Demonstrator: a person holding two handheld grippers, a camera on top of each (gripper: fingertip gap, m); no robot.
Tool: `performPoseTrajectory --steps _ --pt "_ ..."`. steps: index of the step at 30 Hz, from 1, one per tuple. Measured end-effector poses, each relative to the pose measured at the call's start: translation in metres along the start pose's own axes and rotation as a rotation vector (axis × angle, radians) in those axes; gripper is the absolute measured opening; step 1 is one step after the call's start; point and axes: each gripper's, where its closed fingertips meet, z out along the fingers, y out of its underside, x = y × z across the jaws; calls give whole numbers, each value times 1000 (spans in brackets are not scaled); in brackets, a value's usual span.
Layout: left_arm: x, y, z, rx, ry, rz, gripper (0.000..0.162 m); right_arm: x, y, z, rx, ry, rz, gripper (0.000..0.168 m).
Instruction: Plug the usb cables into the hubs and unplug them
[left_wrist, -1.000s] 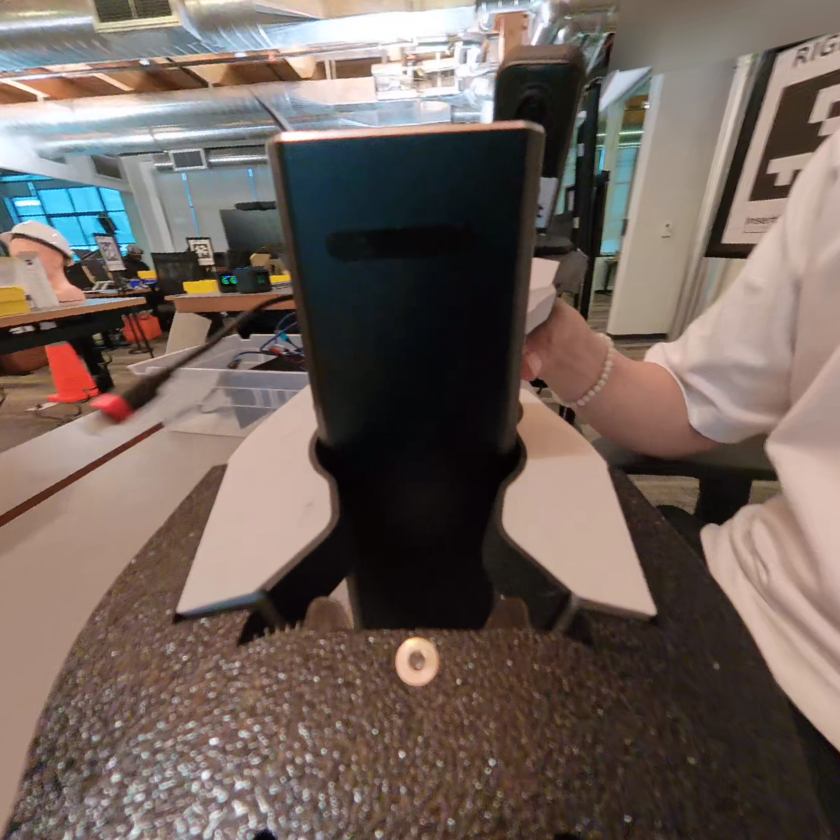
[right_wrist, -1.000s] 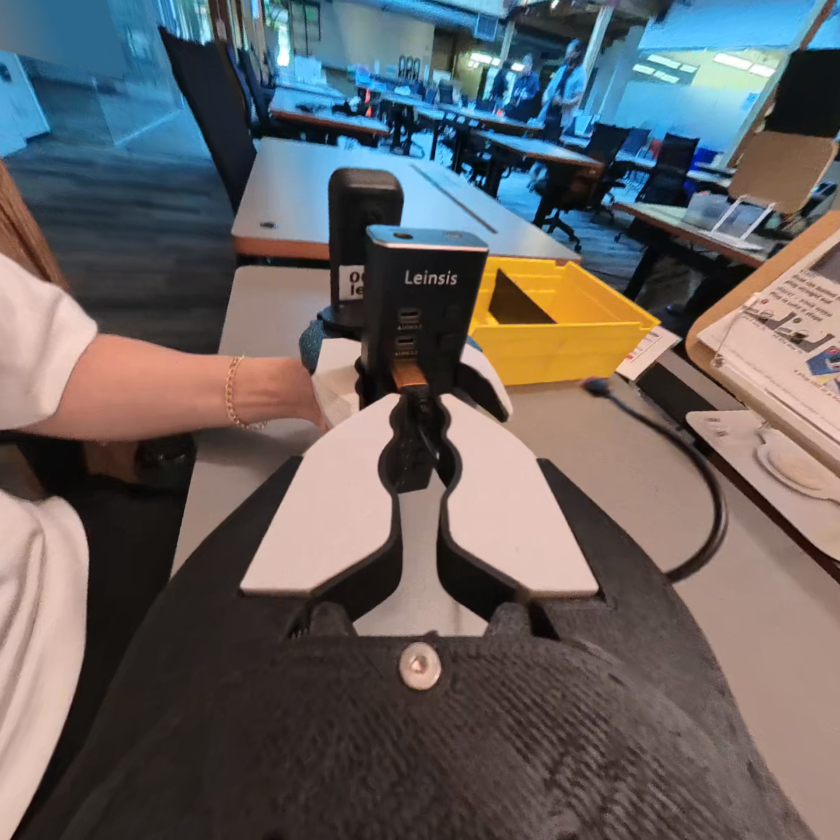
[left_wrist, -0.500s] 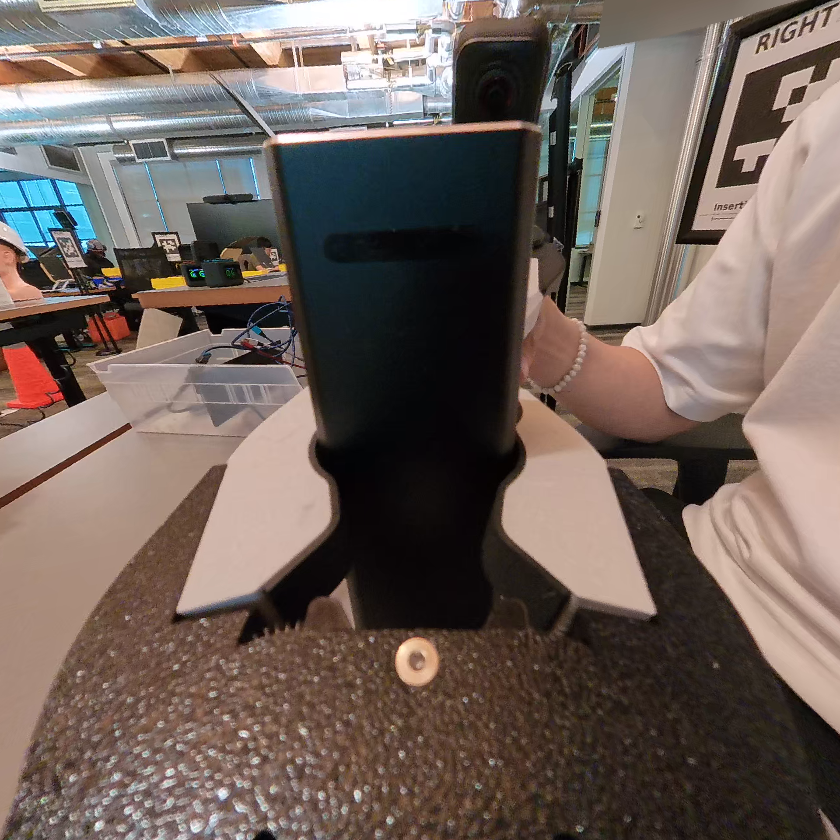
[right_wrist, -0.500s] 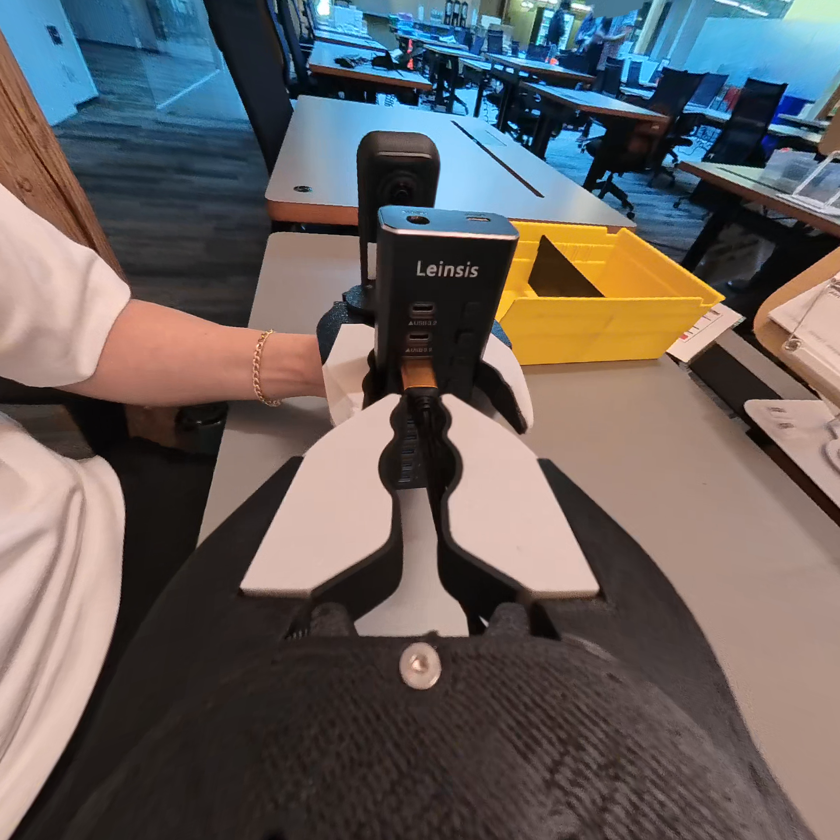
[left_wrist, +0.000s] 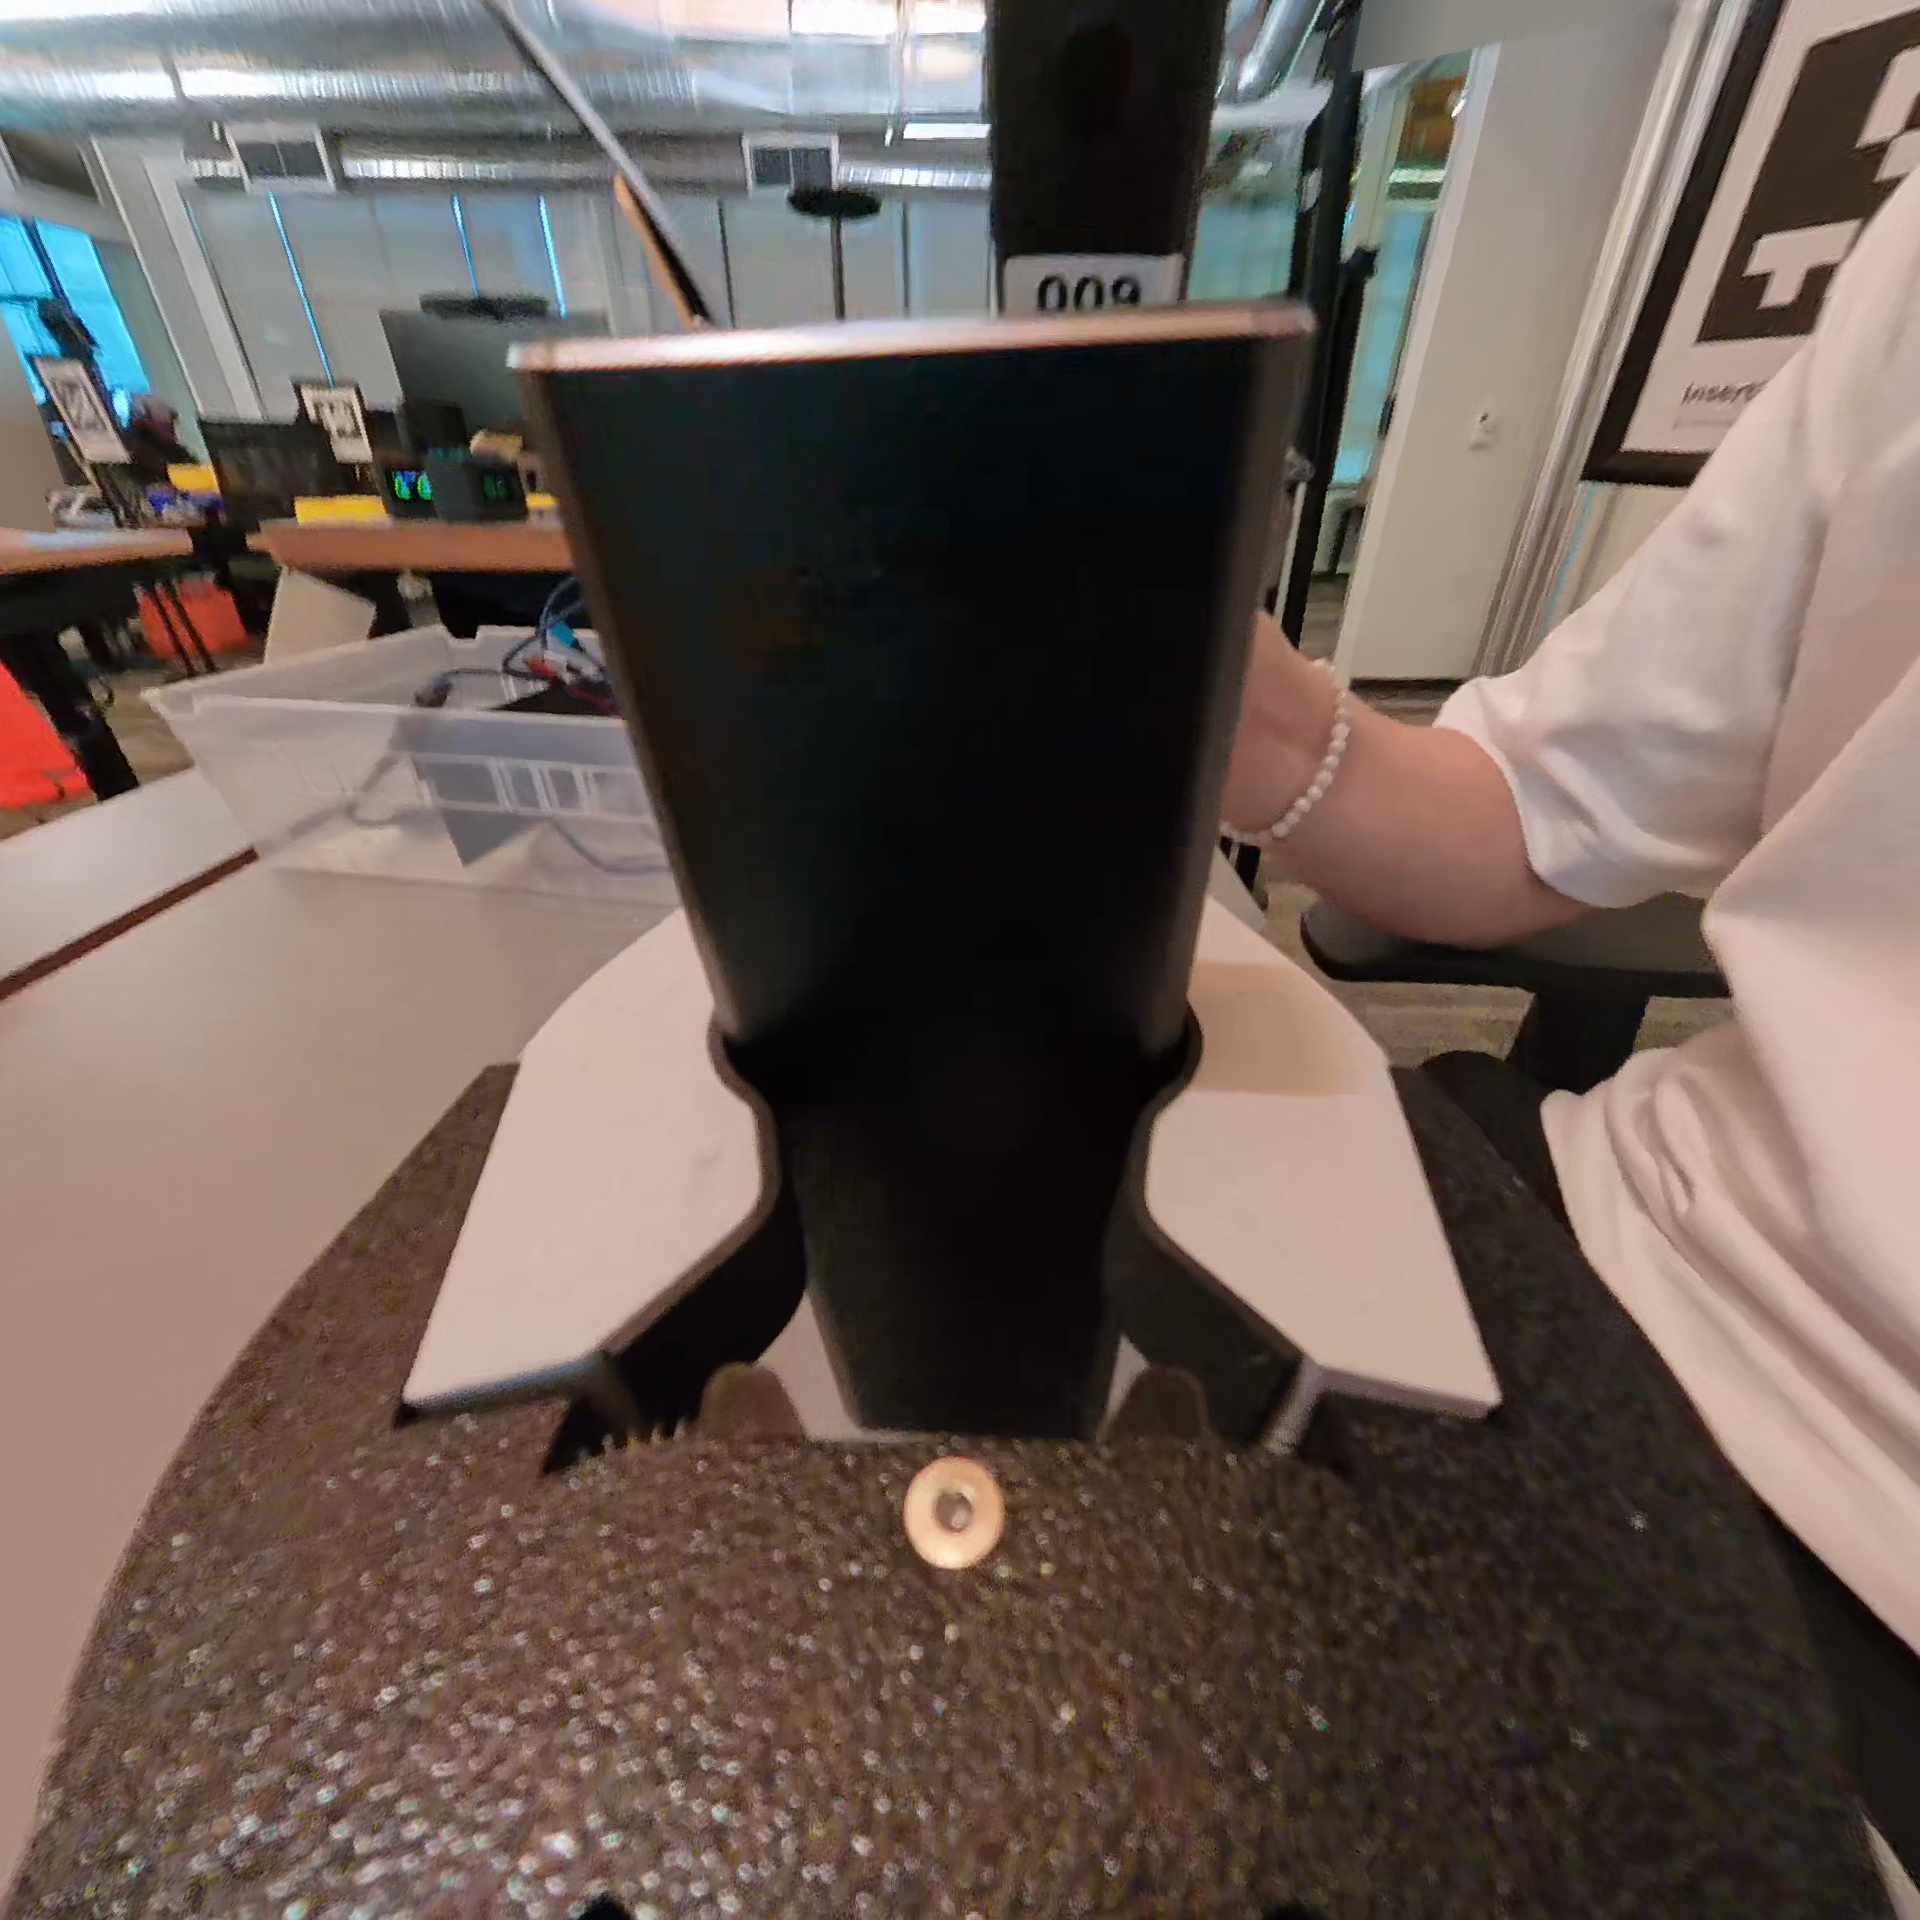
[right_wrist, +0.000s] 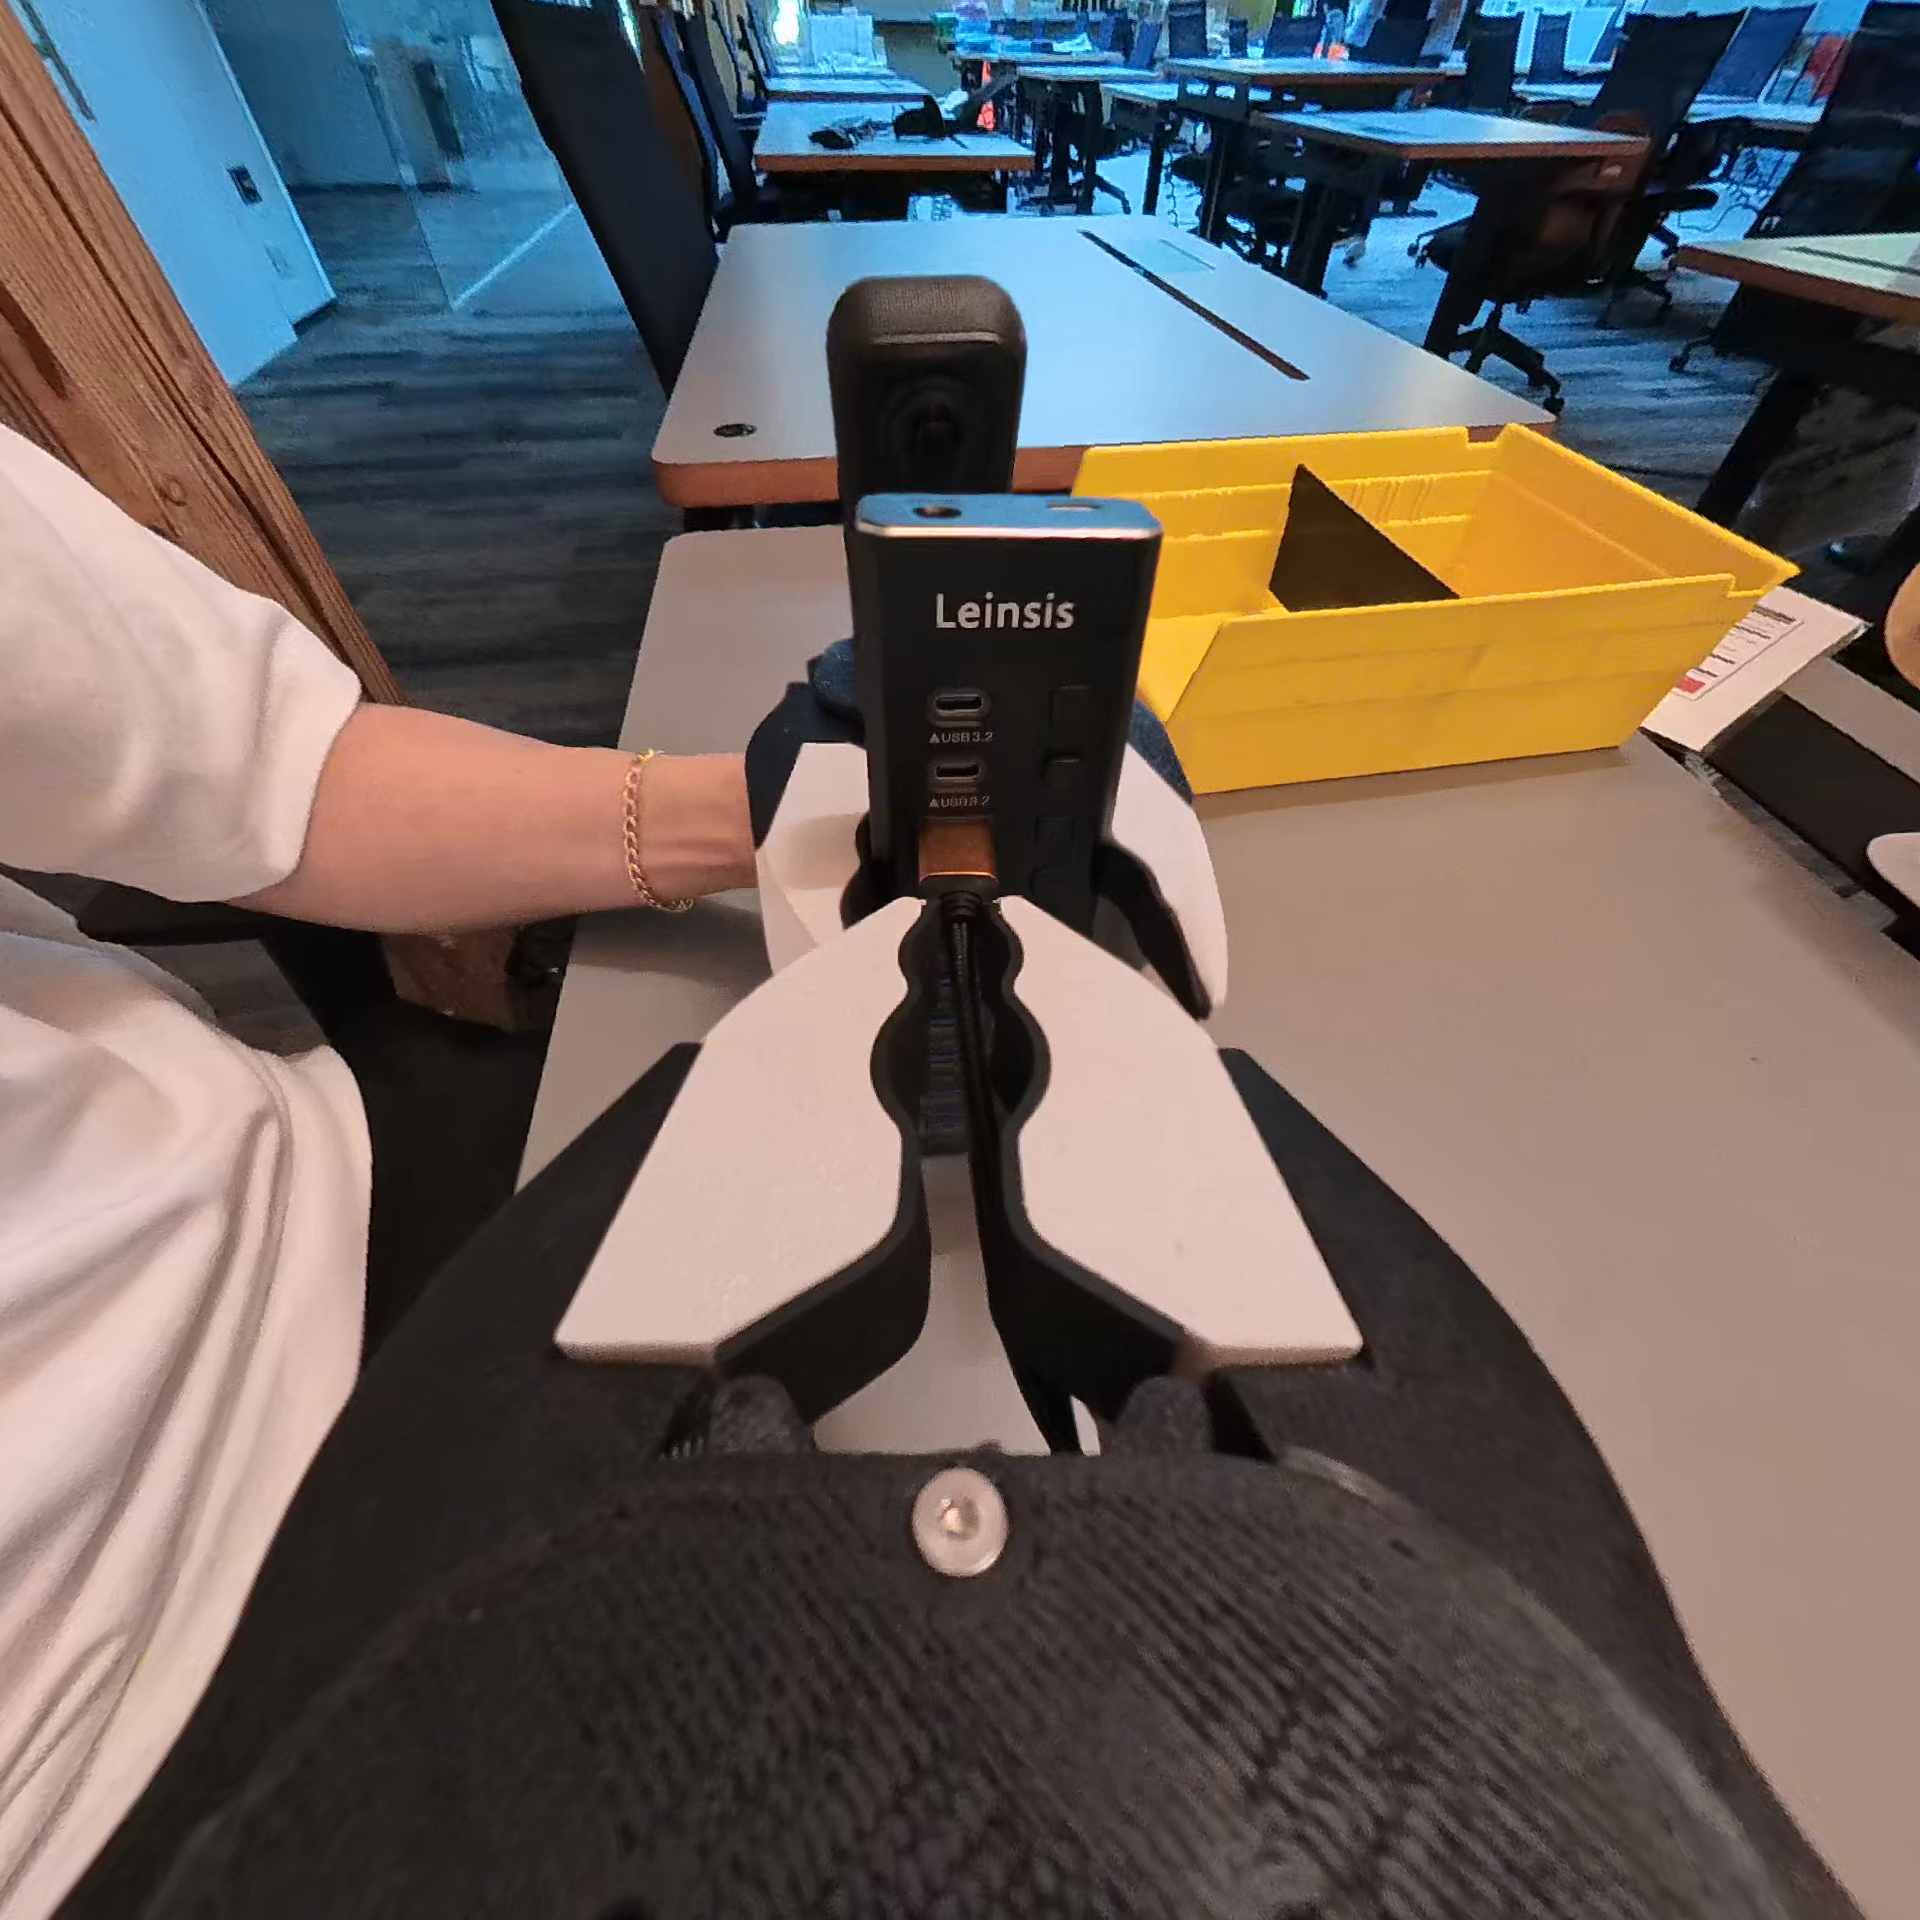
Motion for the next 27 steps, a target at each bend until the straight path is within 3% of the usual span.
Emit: performPoseTrajectory --steps 10,13,19,25,27 --pt "-4 4 6 -32 -30 -102 76 5 2 -1 31 -9 21 8" --pt "-5 12 11 -89 -41 -155 96 2 9 6 -5 -14 -2 8" --pt "-3 25 13 -163 -19 -122 86 -2 8 5 -3 -46 2 9" --pt "14 -1 8 106 112 -127 73 -6 -3 -2 119 -157 113 8" --pt "15 -3 9 124 117 -136 75 -6 -1 -3 138 -195 138 7"
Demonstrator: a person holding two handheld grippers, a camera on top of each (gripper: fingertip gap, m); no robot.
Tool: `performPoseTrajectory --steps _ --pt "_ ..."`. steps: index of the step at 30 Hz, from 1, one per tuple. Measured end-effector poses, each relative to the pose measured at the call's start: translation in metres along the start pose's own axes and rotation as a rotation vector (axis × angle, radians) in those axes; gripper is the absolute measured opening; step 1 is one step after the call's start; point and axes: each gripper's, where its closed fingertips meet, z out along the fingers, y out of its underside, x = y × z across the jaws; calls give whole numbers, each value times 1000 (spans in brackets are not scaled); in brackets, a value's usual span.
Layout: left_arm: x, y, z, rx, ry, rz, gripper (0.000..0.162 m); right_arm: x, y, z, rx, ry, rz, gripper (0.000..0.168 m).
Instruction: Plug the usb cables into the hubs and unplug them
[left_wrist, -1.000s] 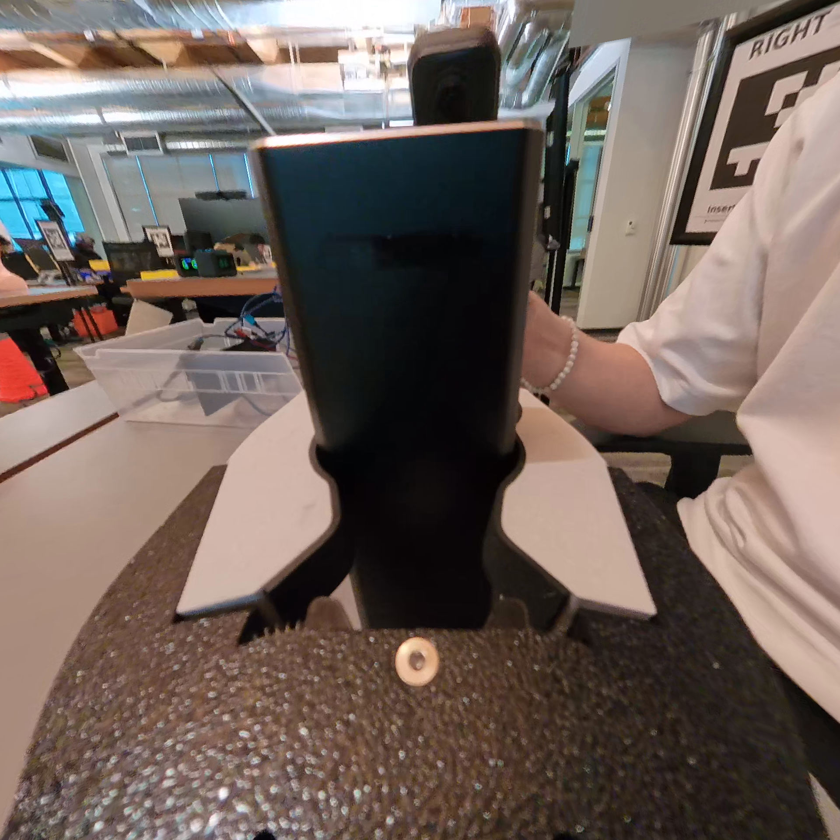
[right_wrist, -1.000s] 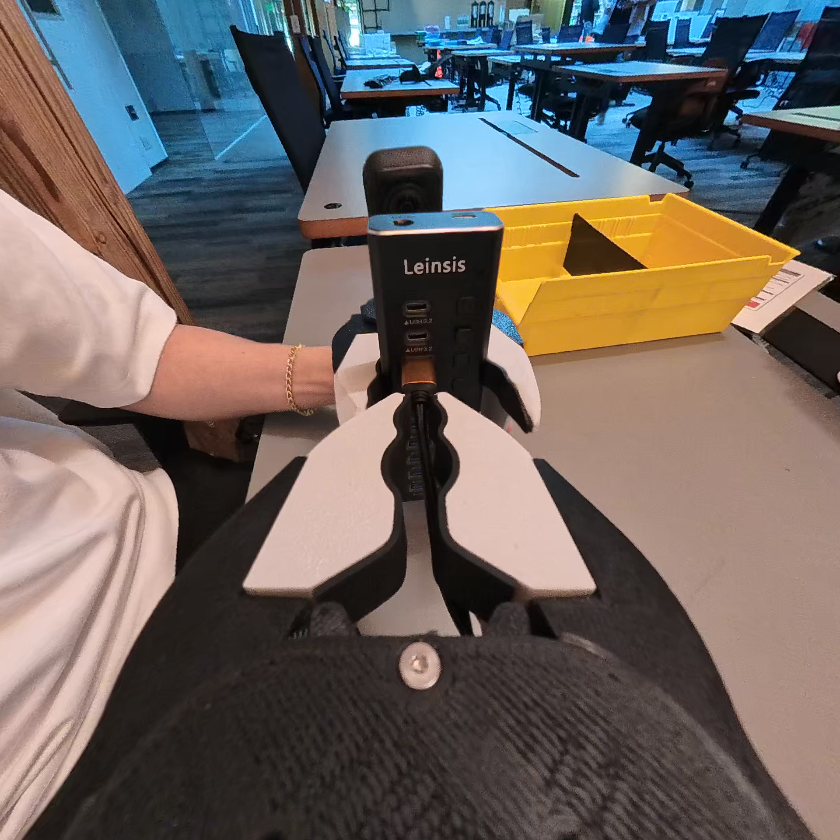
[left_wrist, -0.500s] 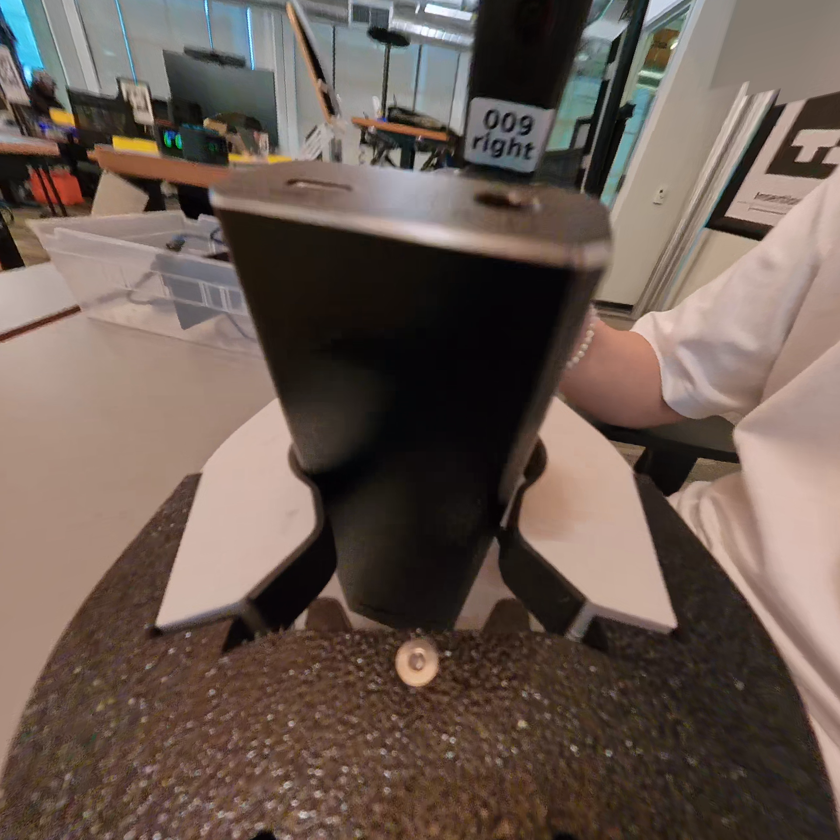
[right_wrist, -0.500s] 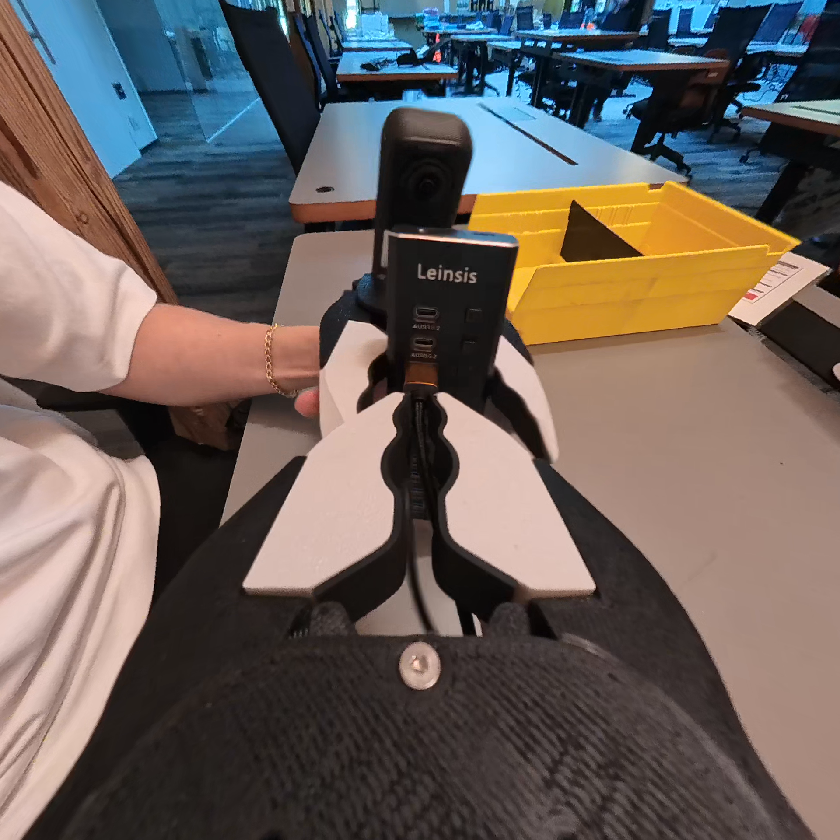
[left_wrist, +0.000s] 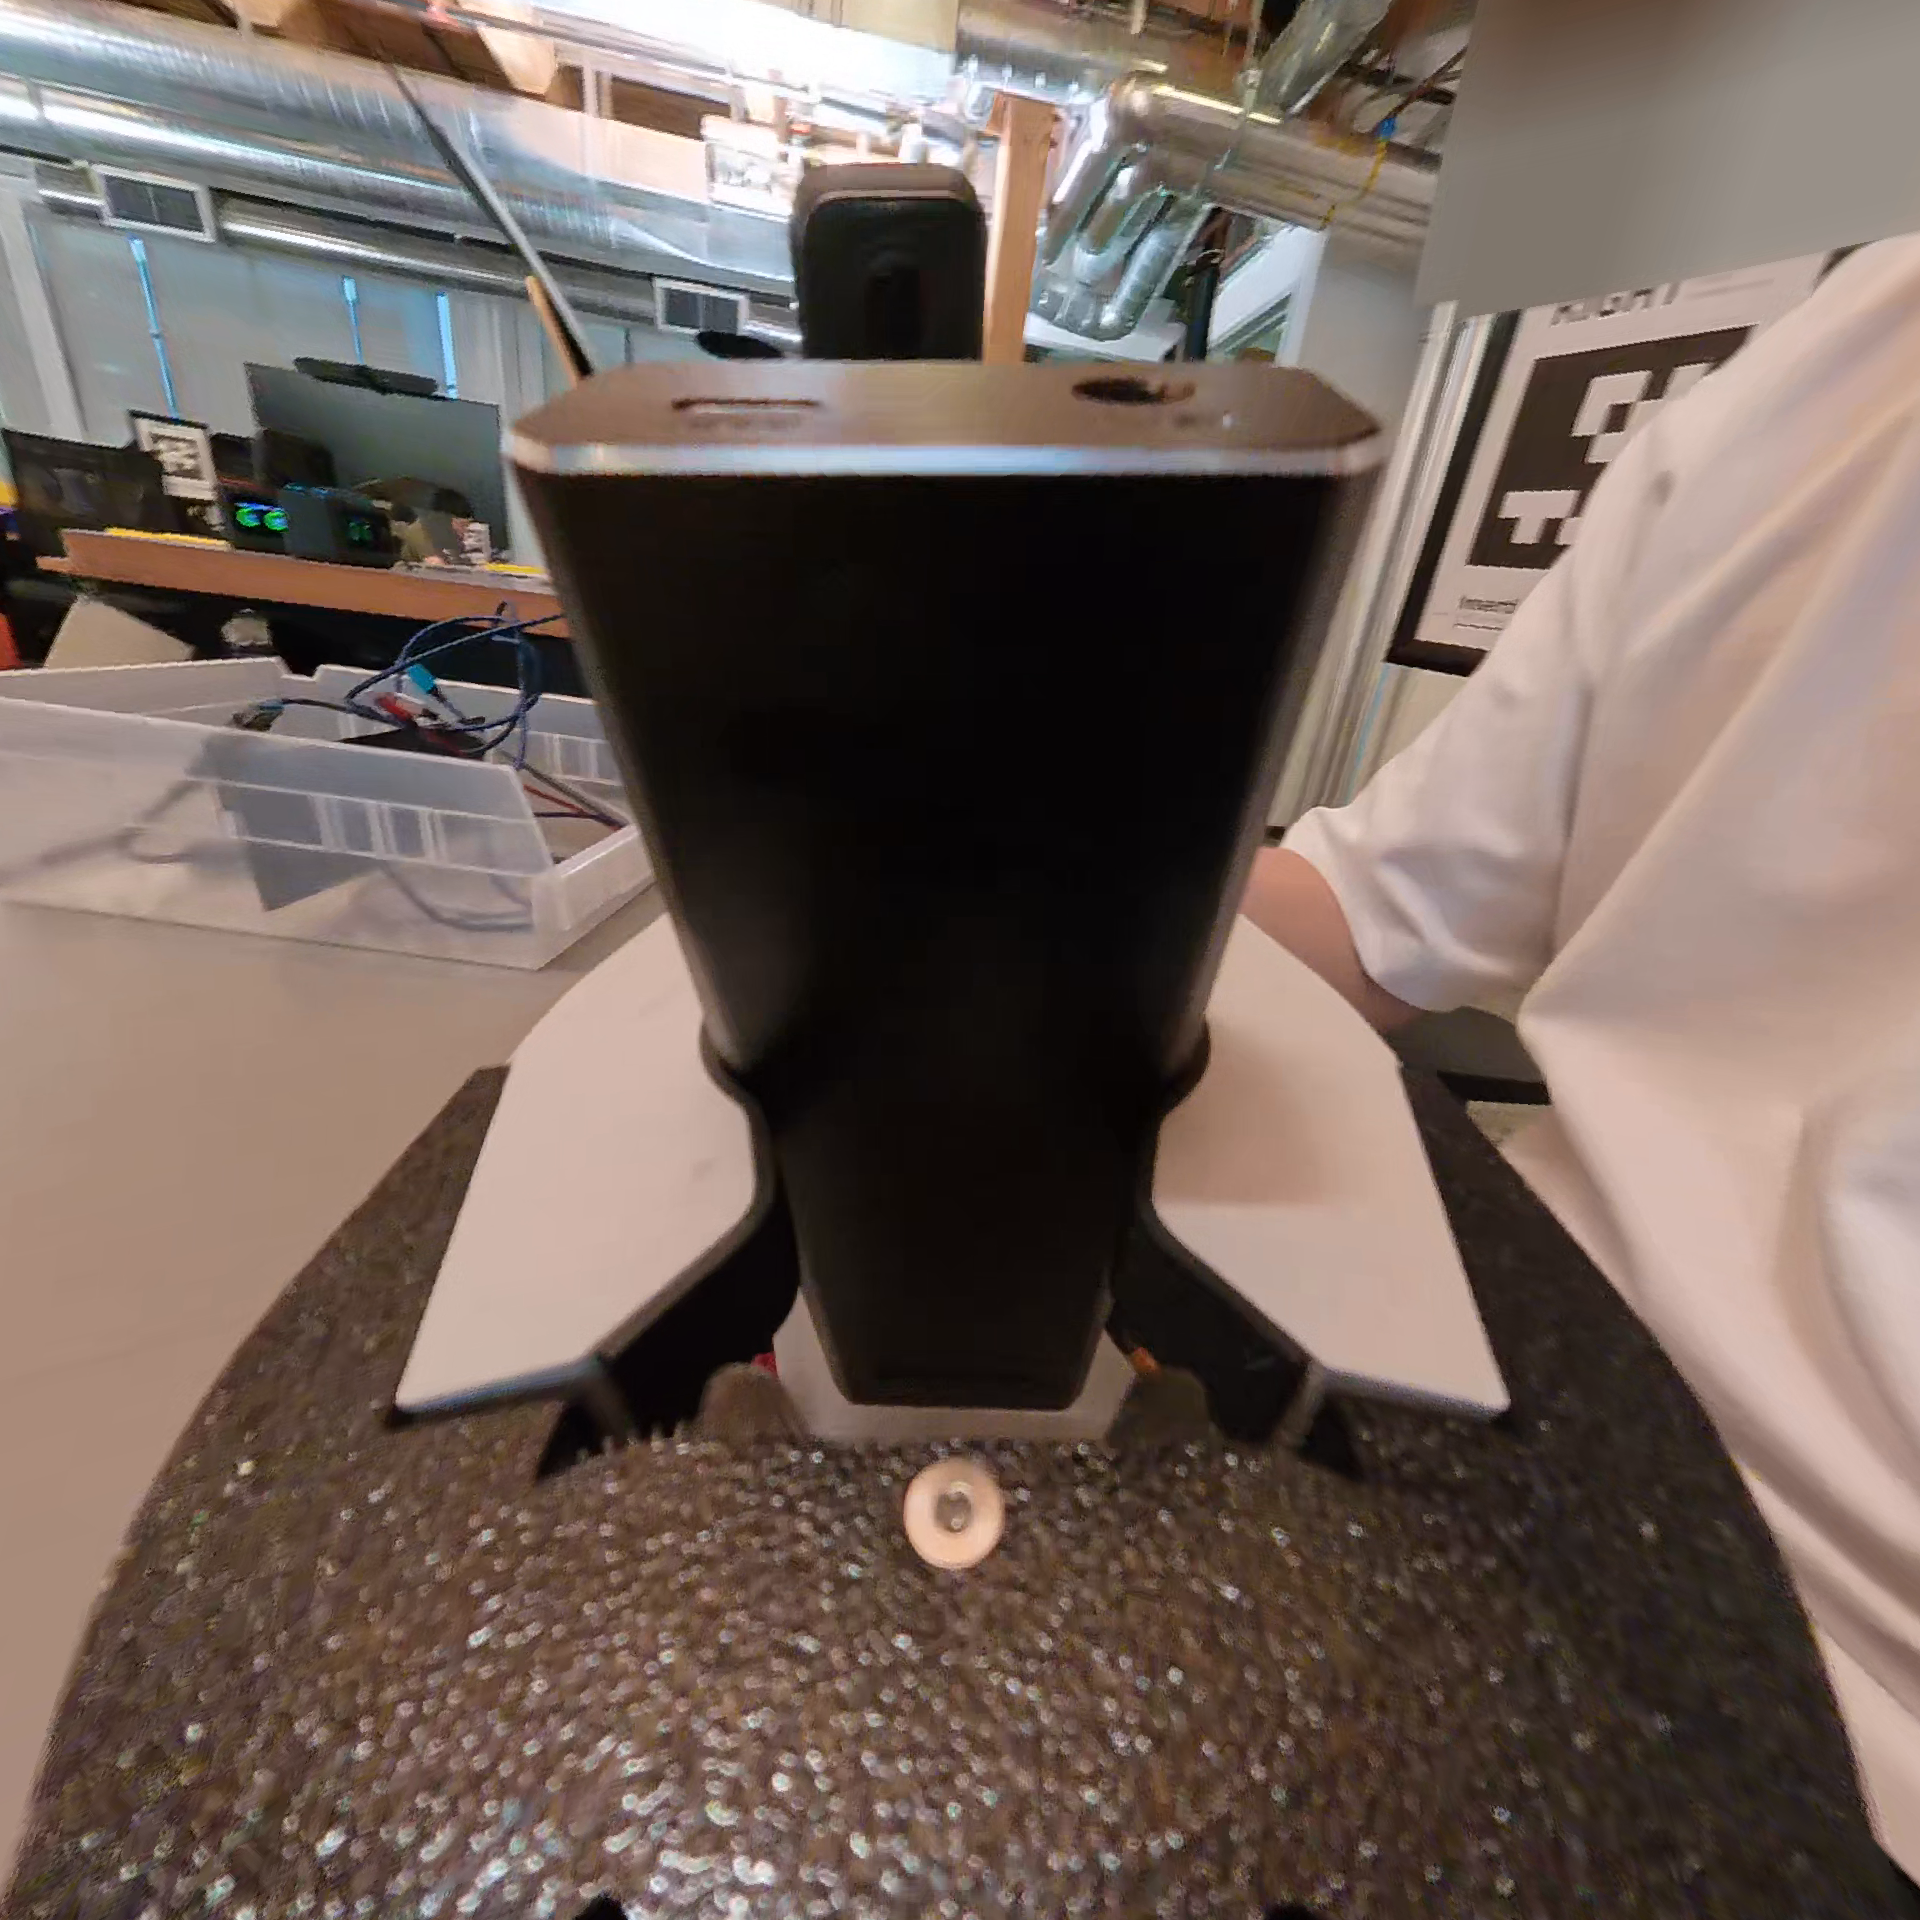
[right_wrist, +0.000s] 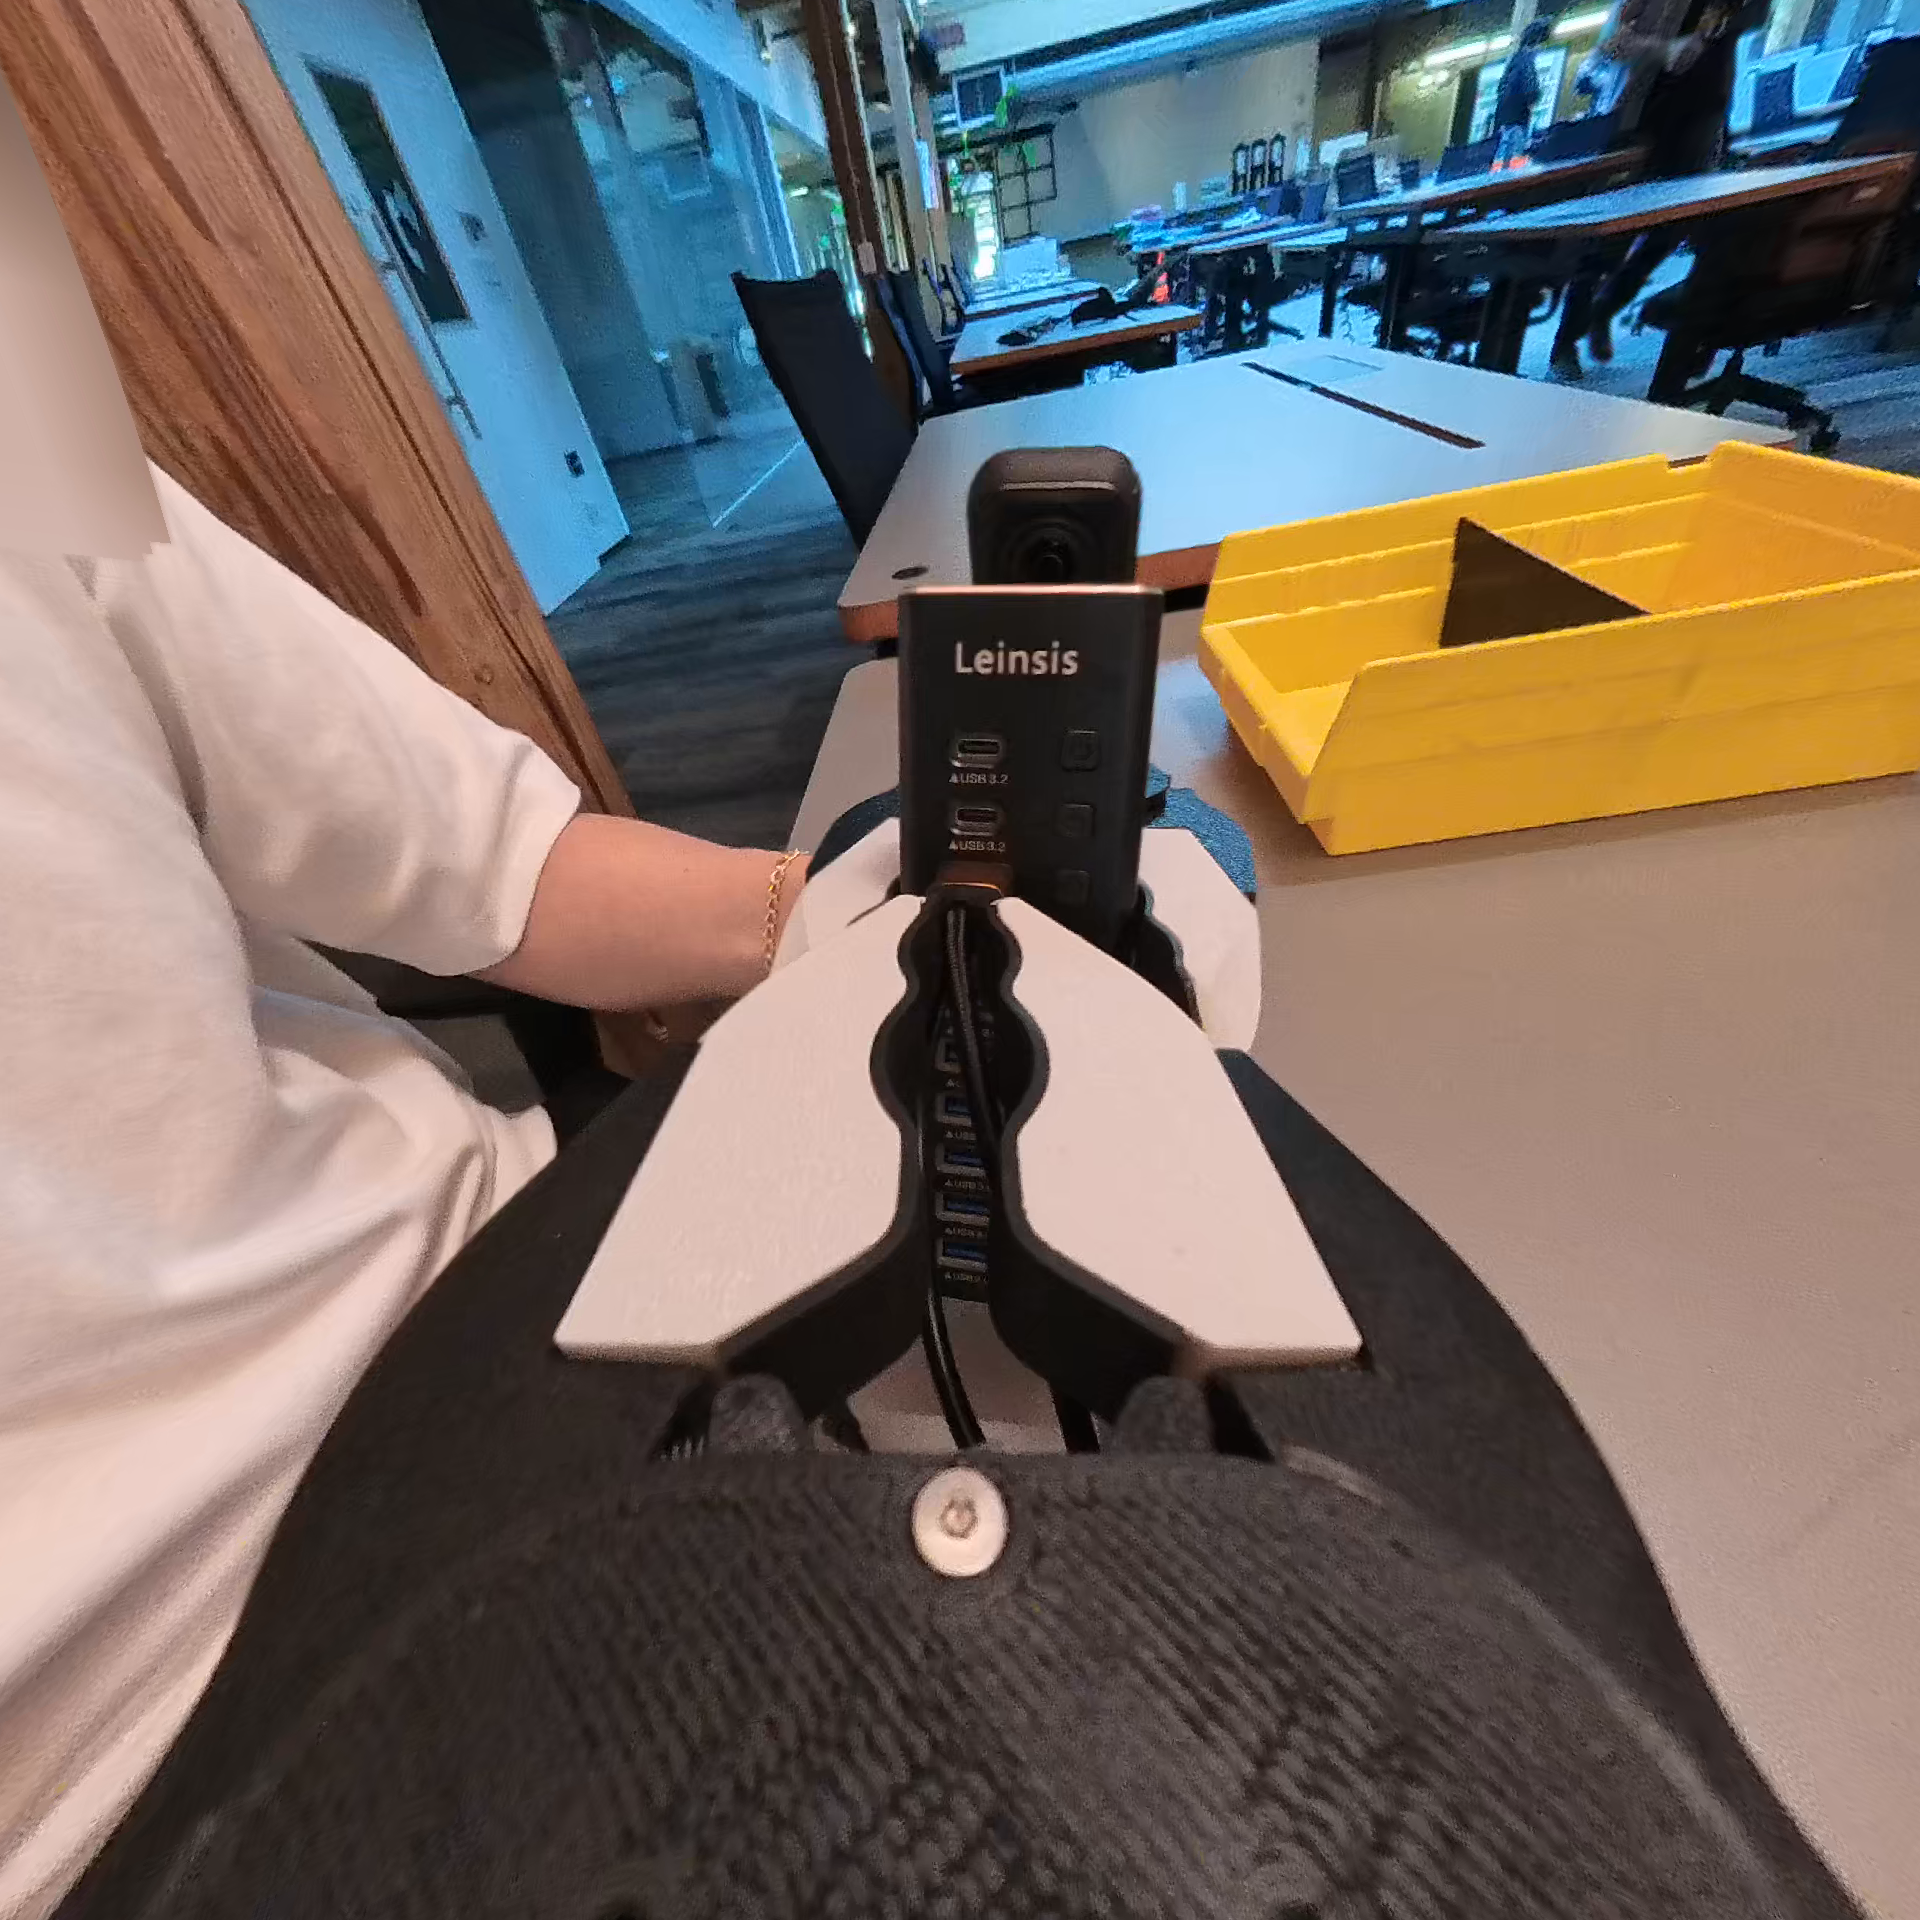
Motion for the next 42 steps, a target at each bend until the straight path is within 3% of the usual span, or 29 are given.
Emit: performPoseTrajectory --steps 12,18,29,32,42 --pt "1 6 4 -58 5 -48 95 -2 6 3 -47 -6 -19 9" --pt "11 -3 4 3 61 -52 96 -5 2 -1 14 -77 49 8" --pt "-2 1 4 -51 -41 16 83 -2 -2 0 37 -35 26 7" --pt "-4 -7 5 -1 -58 7 79 0 -9 -1 61 3 14 8" --pt "-30 2 -6 -81 -224 60 75 20 10 -5 -155 217 -39 7"
